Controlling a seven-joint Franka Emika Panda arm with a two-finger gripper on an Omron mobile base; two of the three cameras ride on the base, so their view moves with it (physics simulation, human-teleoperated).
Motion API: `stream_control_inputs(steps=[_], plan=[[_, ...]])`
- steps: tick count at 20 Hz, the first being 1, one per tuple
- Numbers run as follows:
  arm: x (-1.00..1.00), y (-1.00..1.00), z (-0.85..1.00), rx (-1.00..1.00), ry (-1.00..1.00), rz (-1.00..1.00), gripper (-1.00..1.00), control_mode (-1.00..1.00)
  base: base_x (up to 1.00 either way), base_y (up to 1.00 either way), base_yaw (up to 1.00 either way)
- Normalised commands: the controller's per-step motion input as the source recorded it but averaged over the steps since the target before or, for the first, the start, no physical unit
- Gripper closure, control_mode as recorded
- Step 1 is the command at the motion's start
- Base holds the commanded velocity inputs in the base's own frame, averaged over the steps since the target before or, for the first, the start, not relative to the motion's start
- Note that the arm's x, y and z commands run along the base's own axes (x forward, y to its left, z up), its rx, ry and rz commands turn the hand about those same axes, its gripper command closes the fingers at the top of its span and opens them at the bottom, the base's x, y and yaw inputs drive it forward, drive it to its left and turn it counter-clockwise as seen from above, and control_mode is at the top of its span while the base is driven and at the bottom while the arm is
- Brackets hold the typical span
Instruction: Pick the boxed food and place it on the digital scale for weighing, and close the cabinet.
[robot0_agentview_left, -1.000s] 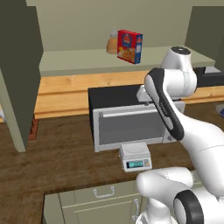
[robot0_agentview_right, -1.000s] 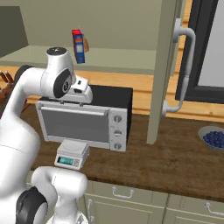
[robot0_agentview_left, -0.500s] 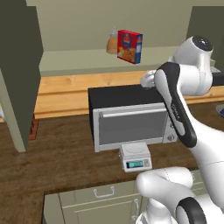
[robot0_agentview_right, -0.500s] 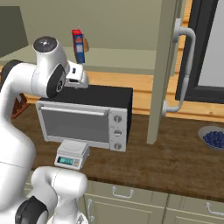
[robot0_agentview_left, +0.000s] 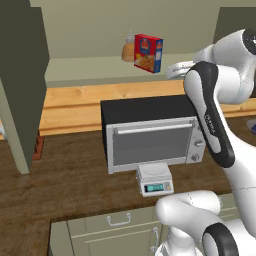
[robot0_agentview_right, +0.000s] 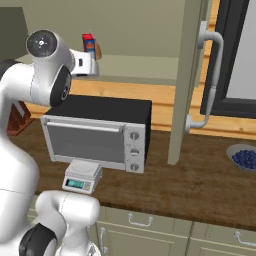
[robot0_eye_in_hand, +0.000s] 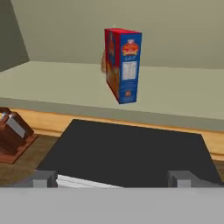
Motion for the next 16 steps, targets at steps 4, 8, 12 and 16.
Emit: stream_control_inputs(steps=[4, 8, 12, 16], plan=[[0.27, 0.0, 0.37, 0.0, -0.35, 0.13, -1.0, -1.0, 0.0, 0.0, 0.0], [0.35, 0.0, 0.24, 0.01, -0.27, 0.12, -1.0, -1.0, 0.0, 0.0, 0.0], [0.35, -0.11, 0.03, 0.06, -0.21, 0.14, -1.0, -1.0, 0.0, 0.0, 0.0], [0.54, -0.08, 0.0, 0.03, -0.11, 0.12, -1.0, -1.0, 0.0, 0.0, 0.0]])
